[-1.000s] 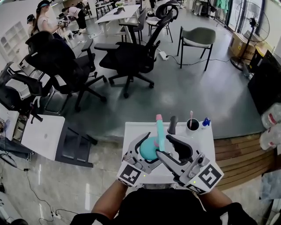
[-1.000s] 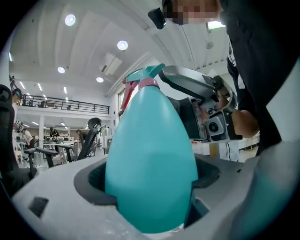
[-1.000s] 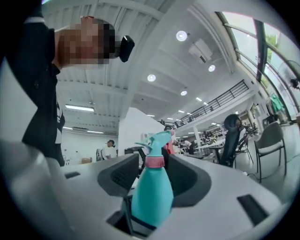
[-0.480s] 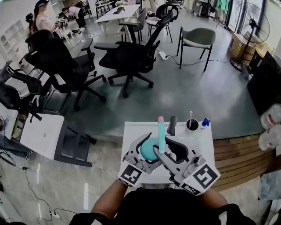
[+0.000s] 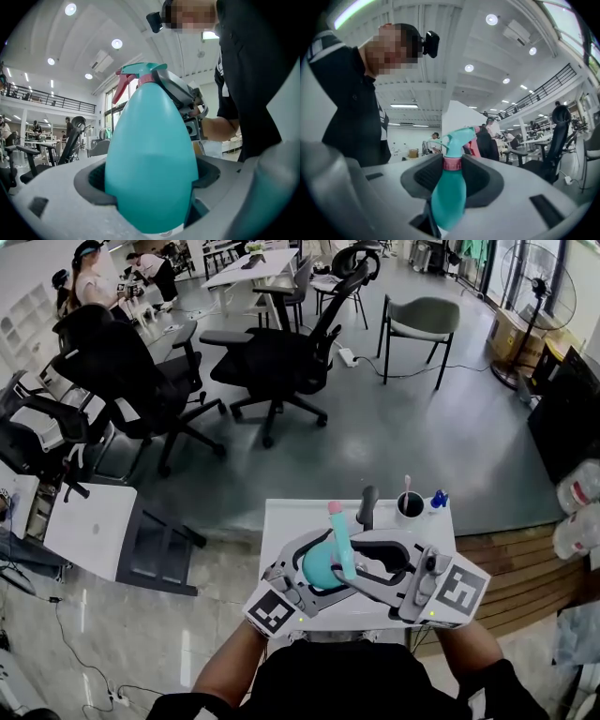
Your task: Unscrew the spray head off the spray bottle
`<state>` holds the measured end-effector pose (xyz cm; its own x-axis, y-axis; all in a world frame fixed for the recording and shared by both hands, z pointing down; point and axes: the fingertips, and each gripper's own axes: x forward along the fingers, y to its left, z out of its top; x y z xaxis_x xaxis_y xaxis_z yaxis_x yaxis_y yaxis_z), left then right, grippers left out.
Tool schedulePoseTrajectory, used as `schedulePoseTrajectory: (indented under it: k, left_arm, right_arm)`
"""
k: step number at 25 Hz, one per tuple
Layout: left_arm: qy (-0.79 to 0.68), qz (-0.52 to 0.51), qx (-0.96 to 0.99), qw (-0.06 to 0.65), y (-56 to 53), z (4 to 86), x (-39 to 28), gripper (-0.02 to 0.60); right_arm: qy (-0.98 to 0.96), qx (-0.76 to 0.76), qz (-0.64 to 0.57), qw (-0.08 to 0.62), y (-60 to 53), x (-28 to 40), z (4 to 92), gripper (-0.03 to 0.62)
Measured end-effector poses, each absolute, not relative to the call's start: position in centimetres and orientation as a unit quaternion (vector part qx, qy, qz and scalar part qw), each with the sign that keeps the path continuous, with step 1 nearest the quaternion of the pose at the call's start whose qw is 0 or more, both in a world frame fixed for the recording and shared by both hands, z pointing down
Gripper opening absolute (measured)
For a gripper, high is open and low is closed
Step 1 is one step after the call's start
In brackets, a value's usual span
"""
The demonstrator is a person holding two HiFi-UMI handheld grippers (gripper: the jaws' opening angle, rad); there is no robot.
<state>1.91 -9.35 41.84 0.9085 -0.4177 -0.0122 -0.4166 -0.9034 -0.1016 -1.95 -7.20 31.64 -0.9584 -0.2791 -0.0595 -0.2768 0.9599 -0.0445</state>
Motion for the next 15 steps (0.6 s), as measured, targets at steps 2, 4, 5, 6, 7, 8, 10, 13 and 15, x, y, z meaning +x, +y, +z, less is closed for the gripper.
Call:
schedulePoseTrajectory:
  k: [2, 4, 5, 6, 7, 8, 10, 13, 15]
  left_arm:
    - [0.194, -0.002, -0.98, 0.047, -8.8, 41.8, 2.1, 0.462]
    - [0.171, 0.0, -0.985, 0.038, -8.2, 41.8, 2.3, 0.462]
    - [0.159, 0.002, -0.987, 0.034, -7.8, 41.8, 2.5, 0.462]
    - [0.15, 0.002, -0.988, 0.029, -7.5, 41.9, 2.6, 0.462]
    - [0.146, 0.001, -0.989, 0.024, -7.4, 42.0, 2.7, 0.462]
    - [0.148, 0.0, -0.989, 0.018, -7.5, 42.1, 2.7, 0.462]
    - [0.168, -0.002, -0.986, 0.006, -8.3, 42.4, 2.5, 0.462]
    - [0.221, -0.024, -0.975, 0.004, -10.1, 43.1, 1.7, 0.462]
    - [0.26, -0.042, -0.965, 0.014, -11.4, 43.6, 0.9, 0.46]
  right_arm:
    - [0.995, -0.093, -0.023, 0.031, -6.8, -1.9, 31.7, 0.133]
    - [0.998, -0.035, -0.034, 0.032, -6.1, -1.7, 31.8, 0.133]
    - [0.999, -0.005, -0.036, 0.035, -5.8, -1.5, 31.8, 0.133]
    - [0.998, 0.021, -0.04, 0.04, -5.7, -1.4, 31.7, 0.133]
    - [0.997, 0.04, -0.045, 0.045, -5.7, -1.3, 31.6, 0.133]
    - [0.996, 0.049, -0.05, 0.051, -5.9, -1.2, 31.6, 0.135]
    - [0.996, 0.037, -0.052, 0.069, -6.9, -1.3, 31.6, 0.138]
    - [0.995, -0.032, -0.035, 0.086, -8.3, -1.8, 32.1, 0.194]
    - [0.991, -0.098, -0.034, 0.09, -9.1, -1.8, 32.5, 0.238]
